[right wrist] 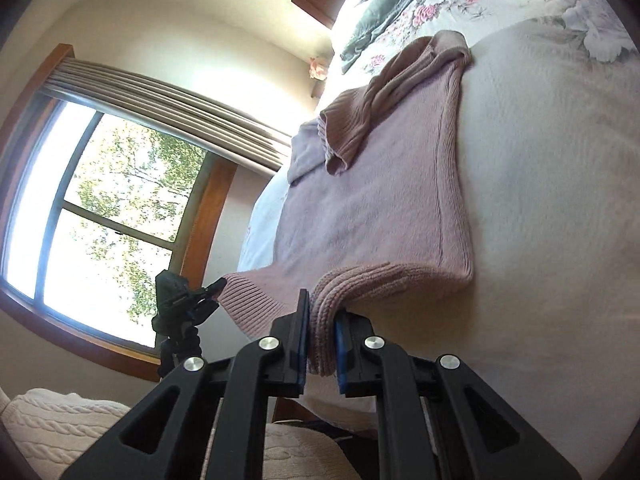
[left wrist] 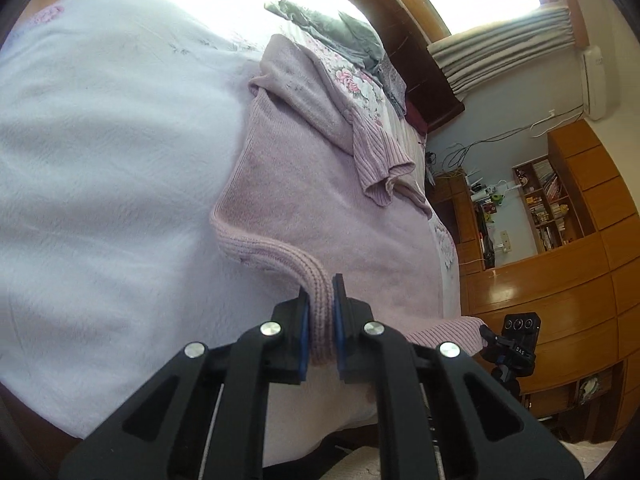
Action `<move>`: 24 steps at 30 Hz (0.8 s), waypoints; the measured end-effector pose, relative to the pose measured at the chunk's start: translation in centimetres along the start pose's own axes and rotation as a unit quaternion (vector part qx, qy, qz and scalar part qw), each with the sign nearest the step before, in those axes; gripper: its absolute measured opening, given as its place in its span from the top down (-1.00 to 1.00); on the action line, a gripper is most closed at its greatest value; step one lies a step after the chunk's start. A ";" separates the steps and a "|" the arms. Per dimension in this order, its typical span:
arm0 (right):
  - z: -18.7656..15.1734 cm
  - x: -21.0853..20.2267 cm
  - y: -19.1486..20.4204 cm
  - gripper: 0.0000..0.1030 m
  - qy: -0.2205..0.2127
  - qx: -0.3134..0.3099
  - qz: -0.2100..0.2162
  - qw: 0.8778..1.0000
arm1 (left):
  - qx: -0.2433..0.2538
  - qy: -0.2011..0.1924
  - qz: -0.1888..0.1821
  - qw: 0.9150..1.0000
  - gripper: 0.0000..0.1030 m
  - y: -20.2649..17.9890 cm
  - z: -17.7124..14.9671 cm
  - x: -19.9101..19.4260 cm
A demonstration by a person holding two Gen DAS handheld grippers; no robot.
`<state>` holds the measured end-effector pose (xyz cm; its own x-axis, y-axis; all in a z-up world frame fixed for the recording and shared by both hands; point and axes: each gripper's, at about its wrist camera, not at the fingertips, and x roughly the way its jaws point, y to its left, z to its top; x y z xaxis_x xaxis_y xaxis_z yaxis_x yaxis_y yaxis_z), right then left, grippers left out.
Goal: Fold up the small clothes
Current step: 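Grasp the ribbed hem with both grippers and lift it toward the collar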
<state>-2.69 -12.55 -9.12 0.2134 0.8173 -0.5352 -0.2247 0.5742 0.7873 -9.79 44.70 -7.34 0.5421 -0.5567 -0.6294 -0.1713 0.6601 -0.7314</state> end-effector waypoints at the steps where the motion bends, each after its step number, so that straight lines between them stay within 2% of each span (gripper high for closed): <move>1: 1.0 0.1 -0.2 0.79 -0.002 -0.003 -0.007 1.000 | -0.002 -0.005 -0.001 1.000 0.84 0.2 0.7 0.3; 5: 4.7 0.5 -1.6 0.79 -0.003 0.004 -0.028 1.000 | -0.027 -0.027 -0.009 0.999 0.84 2.0 3.9 1.3; 11: 10.1 3.2 -4.4 0.79 0.000 0.035 -0.038 0.999 | -0.017 -0.027 0.023 0.999 0.84 2.9 8.1 5.0; 15: 11.6 5.0 -6.8 0.79 0.010 0.067 -0.043 0.997 | -0.024 -0.012 0.042 0.999 0.83 3.9 9.8 7.6; 19: 12.2 5.5 -7.9 0.79 0.014 0.081 -0.035 0.996 | -0.031 0.006 0.047 0.998 0.77 4.7 10.9 9.2; 21: 12.1 5.5 -7.8 0.79 0.017 0.084 -0.034 0.996 | -0.034 0.013 0.042 0.998 0.76 4.8 11.2 9.5; 24: 12.5 5.3 -8.4 0.66 0.018 0.096 -0.025 0.995 | -0.058 0.024 0.017 0.998 0.74 5.4 11.8 9.4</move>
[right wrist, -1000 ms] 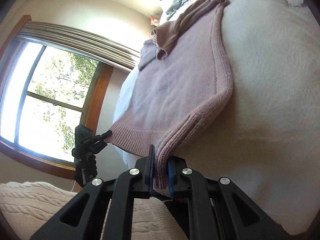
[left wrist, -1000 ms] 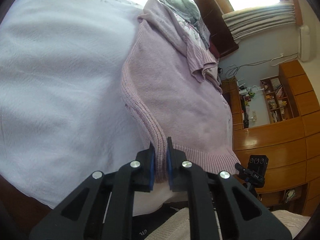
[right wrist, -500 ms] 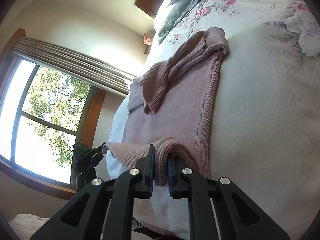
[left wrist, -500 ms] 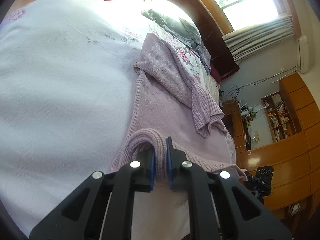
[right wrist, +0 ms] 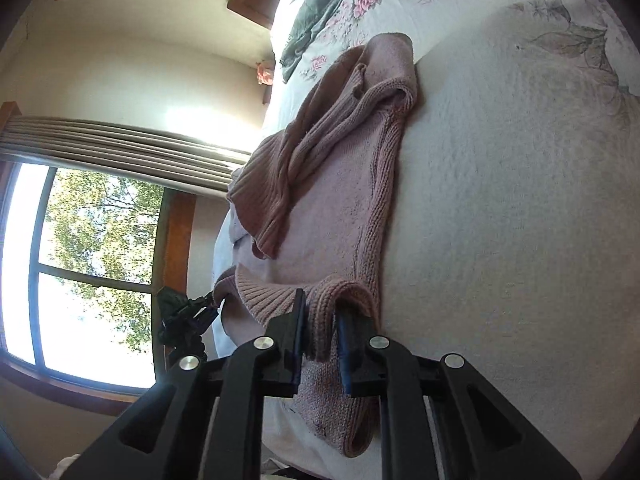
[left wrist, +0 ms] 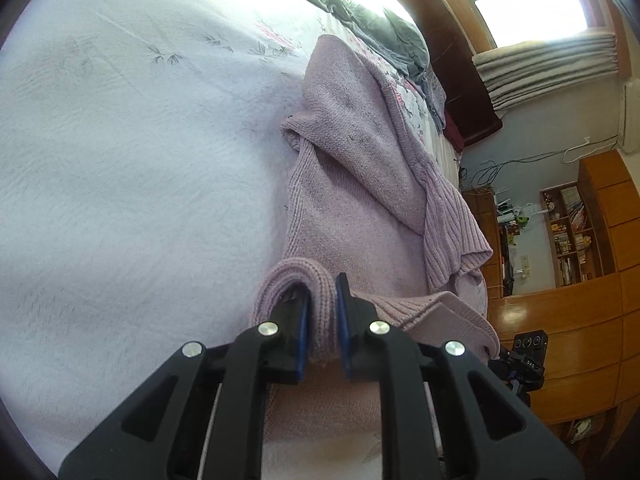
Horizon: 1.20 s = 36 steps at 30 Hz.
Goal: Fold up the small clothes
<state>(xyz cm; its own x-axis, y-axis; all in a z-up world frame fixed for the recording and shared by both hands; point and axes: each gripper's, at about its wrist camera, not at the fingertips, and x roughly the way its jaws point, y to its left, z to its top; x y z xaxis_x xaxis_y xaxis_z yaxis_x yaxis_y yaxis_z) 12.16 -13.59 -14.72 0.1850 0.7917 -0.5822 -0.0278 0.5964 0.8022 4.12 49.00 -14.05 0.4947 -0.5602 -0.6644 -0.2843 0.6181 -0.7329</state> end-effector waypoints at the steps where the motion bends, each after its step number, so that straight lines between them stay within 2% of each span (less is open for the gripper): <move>1: 0.1 -0.2 -0.2 0.58 -0.002 0.008 0.004 1.000 | -0.010 0.003 -0.010 1.000 0.73 0.3 0.2 -0.1; 3: 0.3 -1.1 -0.7 0.48 -0.008 0.019 0.014 1.000 | -0.019 0.008 -0.028 0.999 0.69 0.5 0.3 -0.6; 5: 0.3 -2.2 -0.2 0.21 -0.028 0.005 -0.006 1.000 | -0.020 0.008 -0.043 0.999 0.62 0.2 0.2 -1.2; 6: 0.4 -2.8 0.1 -0.01 -0.036 -0.004 -0.026 0.999 | -0.023 0.003 -0.050 0.998 0.46 0.2 0.1 -1.7; 8: 0.4 -3.9 0.4 -0.05 -0.049 -0.013 -0.041 0.998 | -0.037 -0.024 -0.075 0.996 0.13 0.4 0.2 -3.2; 10: 0.5 -4.6 0.7 -0.05 -0.055 -0.017 -0.044 0.997 | -0.051 -0.047 -0.099 0.993 0.13 0.7 0.5 -4.6; 11: 0.5 -4.9 0.9 -0.05 -0.058 -0.022 -0.051 0.997 | -0.046 -0.057 -0.099 0.992 0.13 0.5 0.6 -5.2; 13: 0.5 -5.2 1.6 -0.05 -0.061 -0.040 -0.064 0.995 | -0.012 -0.064 -0.065 0.996 0.13 -0.4 0.8 -5.7; 16: 0.4 -5.0 2.7 -0.08 -0.059 -0.062 -0.080 0.993 | 0.067 -0.049 0.002 0.997 0.13 -2.9 1.2 -4.6; 19: 0.4 -4.2 3.4 -0.09 -0.049 -0.071 -0.088 0.992 | 0.152 -0.026 0.059 0.986 0.12 -5.3 1.6 -2.1; 22: 0.4 -3.1 3.8 -0.09 -0.039 -0.078 -0.098 0.991 | 0.214 0.000 0.089 0.973 0.06 -6.6 1.8 0.6; 24: 0.2 -2.7 4.0 -0.09 -0.032 -0.082 -0.100 0.991 | 0.234 0.017 0.106 0.966 0.04 -6.7 2.1 2.1; 27: -0.1 -2.3 4.5 -0.09 -0.024 -0.094 -0.113 0.989 | 0.239 0.041 0.126 0.962 0.04 -6.6 2.6 3.8; 29: -0.2 -2.1 4.8 -0.09 -0.020 -0.102 -0.121 0.987 | 0.243 0.051 0.140 0.959 0.04 -6.2 2.5 4.5; 32: -0.1 -1.7 5.3 -0.10 -0.014 -0.118 -0.134 0.984 | 0.250 0.055 0.139 0.956 0.09 -6.1 2.3 4.8; 34: 0.1 -1.2 5.8 -0.11 -0.009 -0.132 -0.144 0.981 | 0.256 0.054 0.139 0.955 0.41 -6.4 2.0 4.8; 35: 0.3 -0.9 6.1 -0.11 -0.006 -0.139 -0.149 0.979 | 0.261 0.055 0.137 0.954 0.64 -6.6 1.8 4.8; 36: 0.5 -0.5 6.4 -0.13 -0.003 -0.147 -0.154 0.977 | 0.267 0.053 0.133 0.953 0.76 -6.9 1.5 4.7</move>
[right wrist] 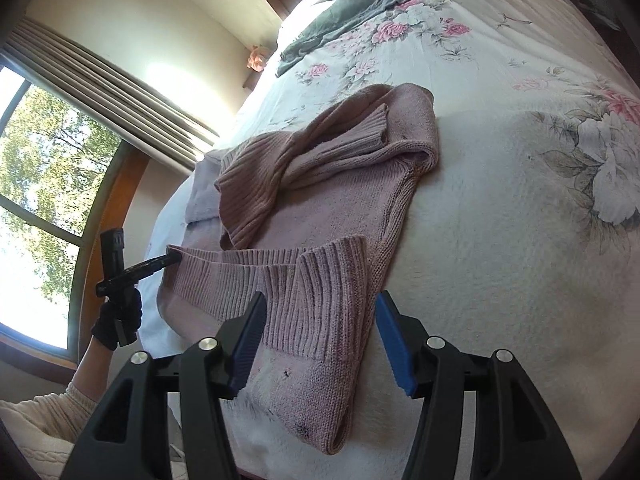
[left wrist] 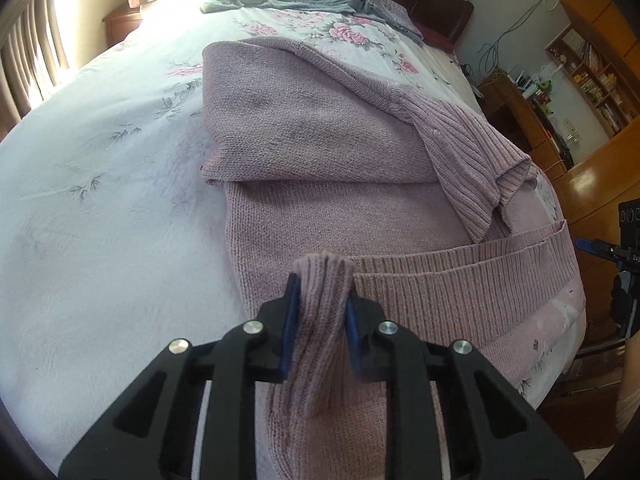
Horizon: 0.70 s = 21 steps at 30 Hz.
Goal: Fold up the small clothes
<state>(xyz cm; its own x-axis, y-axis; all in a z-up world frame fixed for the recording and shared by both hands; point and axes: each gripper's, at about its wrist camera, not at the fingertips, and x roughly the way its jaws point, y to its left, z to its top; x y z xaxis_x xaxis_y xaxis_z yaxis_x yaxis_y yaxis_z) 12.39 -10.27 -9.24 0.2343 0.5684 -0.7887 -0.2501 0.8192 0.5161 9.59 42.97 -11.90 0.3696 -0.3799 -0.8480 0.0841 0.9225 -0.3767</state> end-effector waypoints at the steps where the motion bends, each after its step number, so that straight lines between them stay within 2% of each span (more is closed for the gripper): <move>1: 0.3 0.3 0.3 -0.15 0.003 -0.010 -0.007 1.000 | 0.007 -0.003 -0.004 1.000 0.76 -0.4 -0.1 -0.3; 4: 1.1 1.4 1.6 -0.20 0.013 -0.052 -0.040 0.998 | 0.032 -0.015 -0.002 0.999 0.78 -2.1 -0.5 -1.2; 7: 1.3 3.0 2.7 -0.20 0.029 -0.101 -0.080 0.991 | 0.044 -0.018 -0.025 0.999 0.78 -3.1 -0.8 -1.6; 10: 1.5 4.7 3.1 -0.20 0.045 -0.128 -0.118 0.984 | 0.050 -0.008 -0.009 0.999 0.77 -3.2 -0.9 -0.6; 14: 1.4 6.0 3.0 -0.16 0.056 -0.146 -0.147 0.977 | 0.041 0.004 0.003 0.999 0.58 -2.7 -0.7 1.2; 16: 1.1 6.0 3.4 0.15 0.052 -0.164 -0.149 0.974 | 0.038 0.005 0.004 0.999 0.55 -2.8 -0.7 1.5; 17: 0.9 5.7 3.6 0.23 0.046 -0.175 -0.153 0.971 | 0.038 0.004 0.004 0.999 0.57 -2.9 -0.7 1.5; 19: 0.6 5.0 4.2 0.79 0.041 -0.190 -0.154 0.969 | 0.045 -0.002 0.010 0.999 0.66 -3.4 -0.8 1.1; 20: 0.4 4.6 4.5 0.80 0.040 -0.190 -0.146 0.970 | 0.050 -0.006 0.010 0.999 0.80 -3.7 -0.9 0.8; 21: 0.2 4.1 4.7 0.80 0.034 -0.191 -0.143 0.970 | 0.053 -0.012 0.003 0.999 0.81 -3.9 -1.1 0.3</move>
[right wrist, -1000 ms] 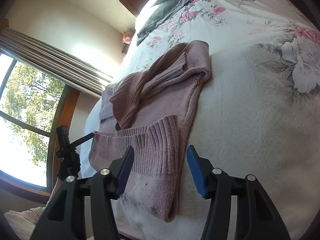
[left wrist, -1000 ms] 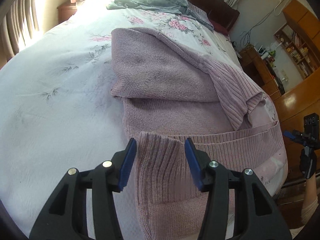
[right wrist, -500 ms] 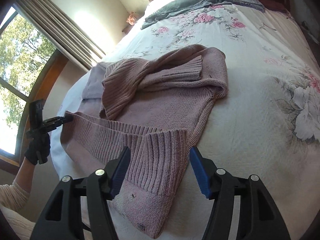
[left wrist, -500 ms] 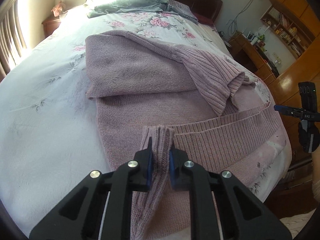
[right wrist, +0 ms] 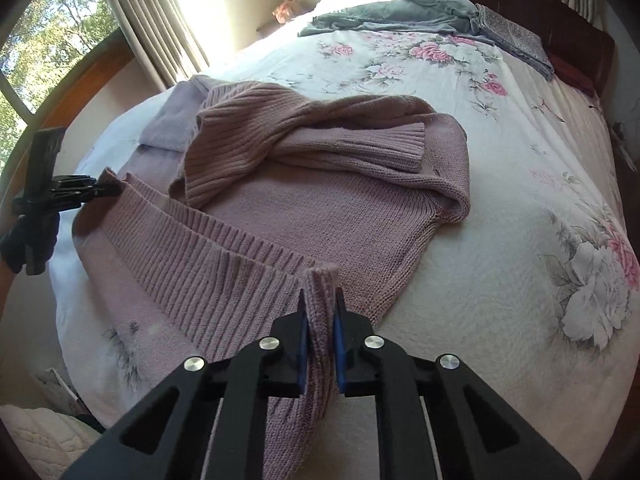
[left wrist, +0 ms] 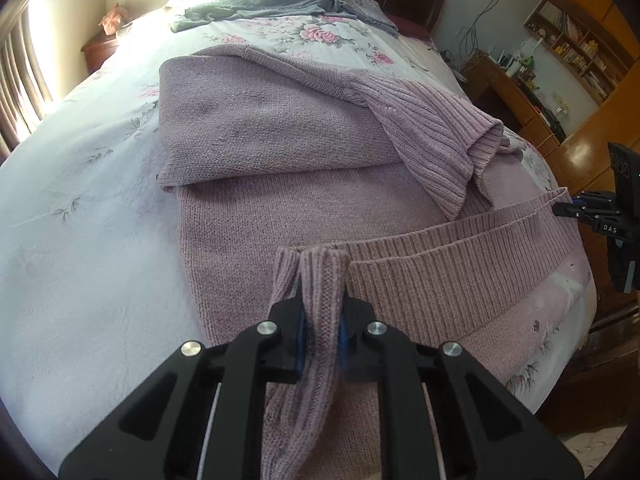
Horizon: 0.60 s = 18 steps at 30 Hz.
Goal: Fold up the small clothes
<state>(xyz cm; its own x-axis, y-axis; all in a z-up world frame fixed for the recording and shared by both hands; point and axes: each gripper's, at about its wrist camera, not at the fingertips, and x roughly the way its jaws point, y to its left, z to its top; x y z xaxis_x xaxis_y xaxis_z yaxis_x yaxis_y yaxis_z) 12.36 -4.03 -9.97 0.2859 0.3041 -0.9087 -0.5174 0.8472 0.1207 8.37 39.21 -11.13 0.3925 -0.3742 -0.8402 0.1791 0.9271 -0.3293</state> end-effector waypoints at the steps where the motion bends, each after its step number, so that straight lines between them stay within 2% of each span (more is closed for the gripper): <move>1: -0.2 -0.6 0.3 0.80 -0.007 -0.007 0.001 1.000 | -0.001 -0.009 -0.012 1.000 0.81 -0.1 -0.2 -0.6; 4: -0.9 -2.5 0.7 0.81 -0.030 0.001 0.030 0.999 | -0.007 -0.046 -0.064 0.997 0.82 -0.4 -0.9 -3.0; 8: -1.6 -6.2 0.4 0.81 -0.078 0.029 0.082 0.993 | -0.008 -0.089 -0.083 0.993 0.83 -1.3 -1.9 -6.5; 12: -2.3 -10.7 0.8 0.82 -0.139 0.026 0.135 0.981 | -0.005 -0.148 -0.145 0.978 0.83 -2.1 -2.5 -11.0; 16: -2.2 -14.7 0.4 0.92 -0.202 0.031 0.153 0.967 | -0.001 -0.196 -0.161 0.967 0.83 -2.4 -1.8 -14.3; 18: -1.5 -16.4 -0.8 1.00 -0.240 0.048 0.167 0.955 | -0.009 -0.210 -0.168 0.963 0.83 -2.1 -0.5 -15.1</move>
<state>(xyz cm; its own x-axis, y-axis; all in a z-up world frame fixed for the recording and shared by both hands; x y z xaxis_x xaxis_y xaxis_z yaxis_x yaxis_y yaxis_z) 6.91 -10.38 4.28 0.4665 0.7099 -0.5276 -0.5743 0.6968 0.4298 1.65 42.93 1.99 0.6468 -0.6245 -0.4377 0.3451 0.7515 -0.5623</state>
